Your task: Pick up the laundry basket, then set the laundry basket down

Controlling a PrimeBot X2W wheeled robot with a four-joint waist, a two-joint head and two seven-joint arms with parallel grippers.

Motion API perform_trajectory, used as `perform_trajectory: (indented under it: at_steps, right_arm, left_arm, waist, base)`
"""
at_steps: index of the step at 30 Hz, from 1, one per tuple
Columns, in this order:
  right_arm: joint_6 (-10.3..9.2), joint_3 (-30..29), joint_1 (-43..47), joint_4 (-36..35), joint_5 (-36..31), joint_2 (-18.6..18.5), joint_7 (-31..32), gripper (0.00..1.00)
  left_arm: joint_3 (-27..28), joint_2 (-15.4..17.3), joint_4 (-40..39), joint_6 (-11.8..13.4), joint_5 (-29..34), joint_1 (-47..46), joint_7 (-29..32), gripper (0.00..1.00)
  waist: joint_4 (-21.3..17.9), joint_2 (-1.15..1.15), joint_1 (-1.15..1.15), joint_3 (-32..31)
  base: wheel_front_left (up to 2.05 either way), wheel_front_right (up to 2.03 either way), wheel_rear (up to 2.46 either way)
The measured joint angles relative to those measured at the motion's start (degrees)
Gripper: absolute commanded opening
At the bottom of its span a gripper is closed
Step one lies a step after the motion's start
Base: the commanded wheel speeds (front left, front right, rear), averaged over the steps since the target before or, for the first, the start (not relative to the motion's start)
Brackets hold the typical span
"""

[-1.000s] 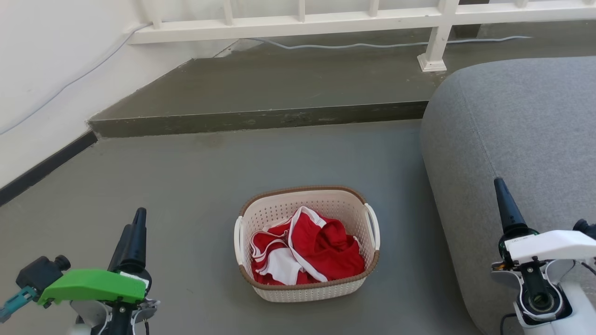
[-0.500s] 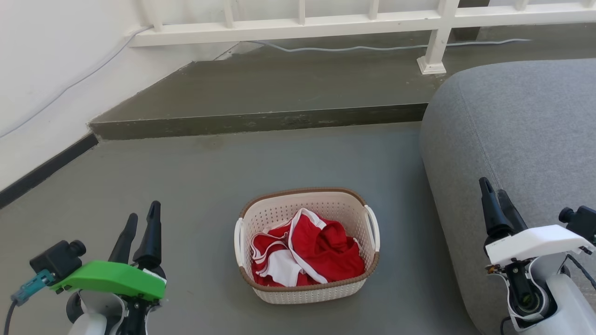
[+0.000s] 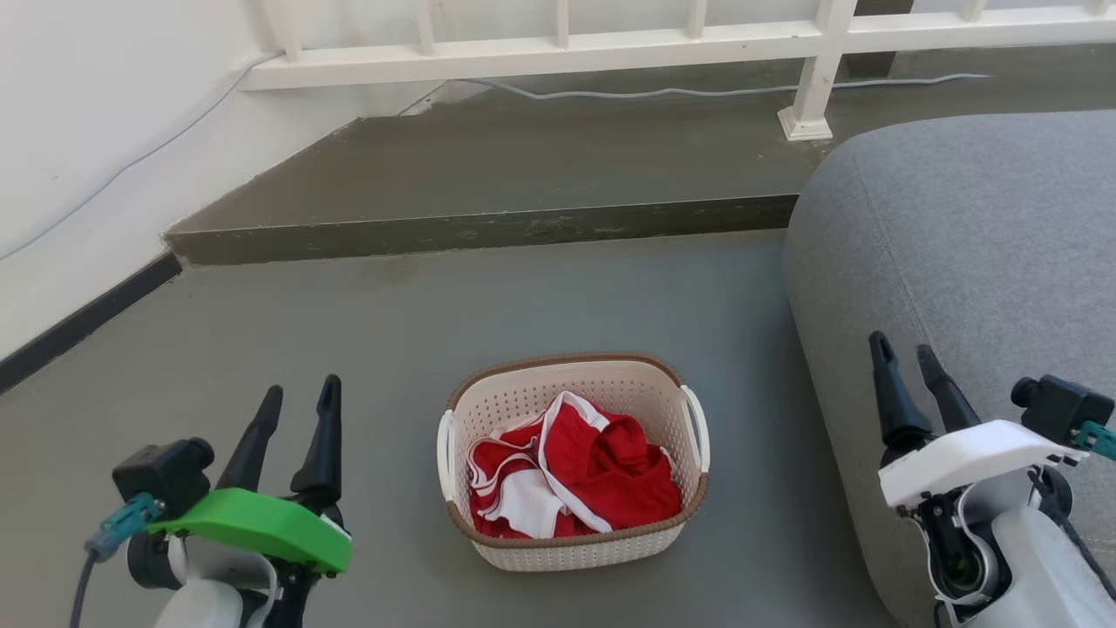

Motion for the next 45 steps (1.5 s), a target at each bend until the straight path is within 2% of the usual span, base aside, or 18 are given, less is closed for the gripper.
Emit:
perform_trajectory:
  at_steps: [7,10,23,45]
  right_arm:
    - [-0.16,1.96,0.0,0.45,-6.54,-0.92,-1.34,1.0]
    - [-1.03,2.32,0.0,0.79,-8.9,-1.21,-1.97,1.0]
    - [-2.07,4.56,0.01,2.36,-19.36,-1.48,-4.65,1.0]
    - [-2.43,3.7,0.21,4.14,-20.49,0.08,-4.71,1.0]
  left_arm:
    - [-2.0,0.14,-0.26,0.88,6.15,-0.3,-1.4,1.0]
    - [-2.74,0.14,-0.24,1.45,8.5,-0.31,-1.96,1.0]
    - [-4.65,0.0,1.57,3.54,17.6,-0.31,-4.53,1.0]
    - [-3.26,-0.89,6.39,4.57,16.67,-0.19,-4.53,1.0]
  waist:
    - [-0.03,0.0,0.0,0.0]
    - [-0.02,0.0,0.0,0.01]
    - [-0.02,0.0,0.0,0.13]
    - [-0.26,0.0,0.0,0.43]
  base:
    - [0.0,0.0,0.0]
    - [0.0,0.0,0.0]
    - [0.0,0.0,0.0]
    - [0.0,0.0,0.0]
